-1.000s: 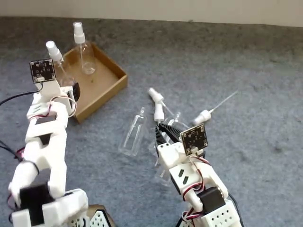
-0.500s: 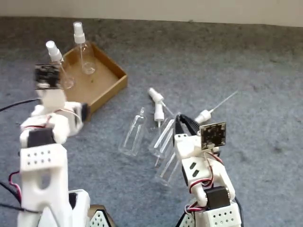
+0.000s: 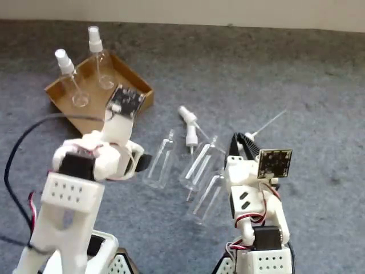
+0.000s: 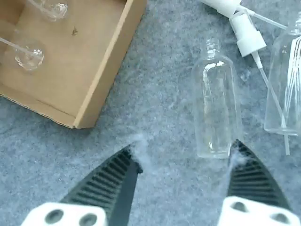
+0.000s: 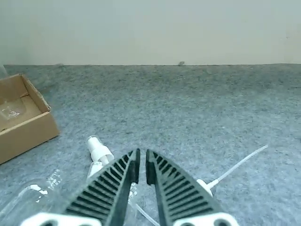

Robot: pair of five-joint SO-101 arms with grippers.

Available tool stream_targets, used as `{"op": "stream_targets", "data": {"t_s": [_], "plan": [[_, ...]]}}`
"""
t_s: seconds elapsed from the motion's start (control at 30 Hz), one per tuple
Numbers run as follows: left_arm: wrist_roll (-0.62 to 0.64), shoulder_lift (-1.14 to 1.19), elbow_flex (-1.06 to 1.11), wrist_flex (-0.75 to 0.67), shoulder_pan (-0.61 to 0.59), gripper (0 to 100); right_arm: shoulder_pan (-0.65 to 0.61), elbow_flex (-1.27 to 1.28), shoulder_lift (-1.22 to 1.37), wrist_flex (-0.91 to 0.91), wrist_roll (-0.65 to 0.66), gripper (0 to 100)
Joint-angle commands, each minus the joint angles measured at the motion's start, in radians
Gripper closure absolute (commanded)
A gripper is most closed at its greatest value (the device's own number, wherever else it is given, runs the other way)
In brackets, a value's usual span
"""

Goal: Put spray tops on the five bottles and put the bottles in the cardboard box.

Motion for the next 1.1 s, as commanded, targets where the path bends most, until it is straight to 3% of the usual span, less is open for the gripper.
{"op": "stream_targets", "data": {"t_s": [0.0,0.27,0.53,1.07], "plan": [[-0.009,0.228,-0.275,0.146,0.022,75,0.013,0.168,-0.002,-0.024,-0.006,97.1],[-0.009,0.611,-0.639,0.322,0.024,74,0.013,0.168,-0.002,-0.024,-0.006,97.1],[-0.008,0.854,-0.78,0.338,0.15,58,0.012,0.168,-0.002,-0.024,-0.005,97.1],[-0.009,1.297,-1.009,0.339,0.101,58,0.008,0.168,-0.001,-0.024,-0.005,97.1]]}}
